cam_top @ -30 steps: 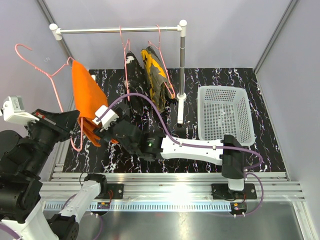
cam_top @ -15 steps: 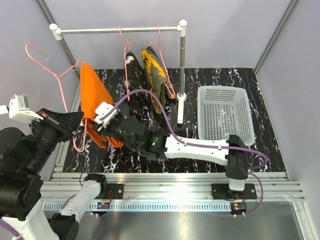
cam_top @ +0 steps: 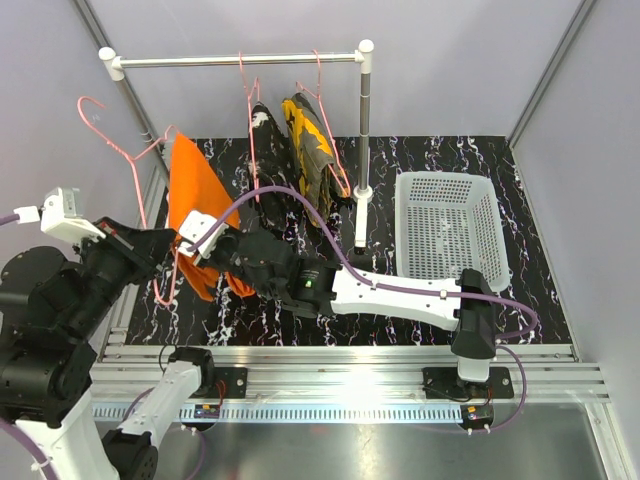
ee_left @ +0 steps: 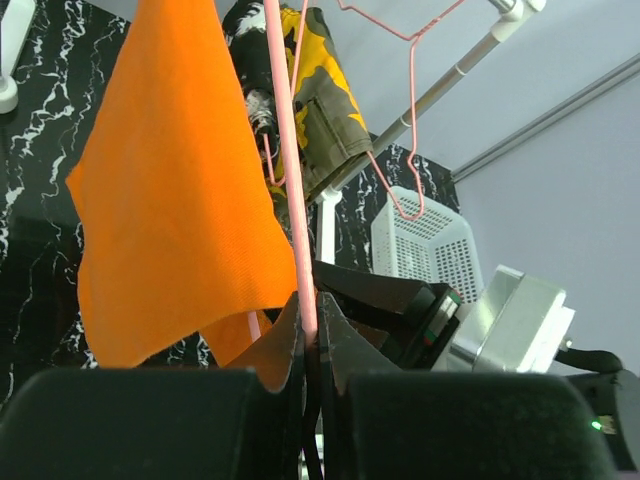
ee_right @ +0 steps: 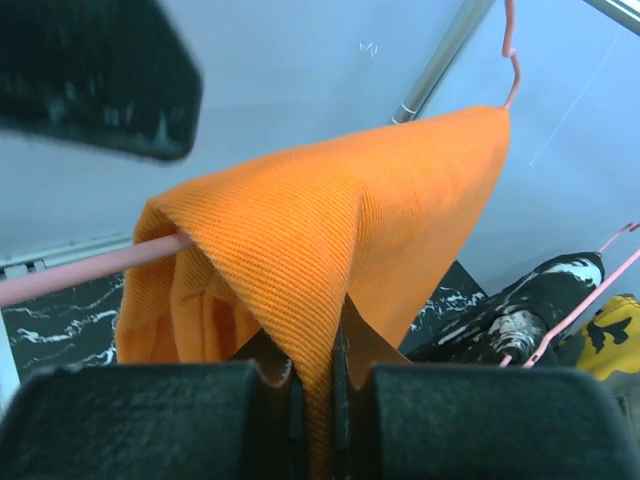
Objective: Remove the trousers from the hanger
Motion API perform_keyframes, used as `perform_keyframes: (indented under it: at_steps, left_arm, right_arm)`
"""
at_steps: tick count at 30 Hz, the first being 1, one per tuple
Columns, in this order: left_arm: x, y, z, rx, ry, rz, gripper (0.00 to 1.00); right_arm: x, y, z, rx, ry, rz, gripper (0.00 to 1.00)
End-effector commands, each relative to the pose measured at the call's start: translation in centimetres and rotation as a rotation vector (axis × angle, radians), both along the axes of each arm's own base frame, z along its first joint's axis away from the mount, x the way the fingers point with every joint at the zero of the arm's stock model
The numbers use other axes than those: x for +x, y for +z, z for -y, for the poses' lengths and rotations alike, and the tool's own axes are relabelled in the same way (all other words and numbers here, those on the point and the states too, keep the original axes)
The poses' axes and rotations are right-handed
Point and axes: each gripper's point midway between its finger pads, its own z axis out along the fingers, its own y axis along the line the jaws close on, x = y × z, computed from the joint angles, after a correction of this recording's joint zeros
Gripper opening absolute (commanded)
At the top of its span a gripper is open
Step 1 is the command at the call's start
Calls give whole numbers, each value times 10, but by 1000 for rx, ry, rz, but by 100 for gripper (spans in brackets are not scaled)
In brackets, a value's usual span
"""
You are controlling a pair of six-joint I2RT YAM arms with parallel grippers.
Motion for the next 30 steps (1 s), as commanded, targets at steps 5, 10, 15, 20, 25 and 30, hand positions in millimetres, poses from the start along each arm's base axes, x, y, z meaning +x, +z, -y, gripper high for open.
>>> perform_keyframes:
  at_steps: [5,10,15,20,25,30]
  left_arm:
    - [8,8,-20,95,85,177,0]
    - [16,-32,-21,103,93,100,0]
    - [17,-70,-26,100,128,41,0]
    - [15,-92,-31,110,152,3,0]
    - [19,-114,-34,127,166,-40,0]
    - [24,-127,-36,135,178,-65,0]
  right_arm:
    - [7,123,40,229,-93,96,0]
    - [21,152,54,286,-184,100,0]
    - [26,195,78,362,-230,120,0]
    - [29,238,118,426,-286,139,0]
    - [19,279,165,483,-296,154,0]
    - [15,296,210,470,-353,166,0]
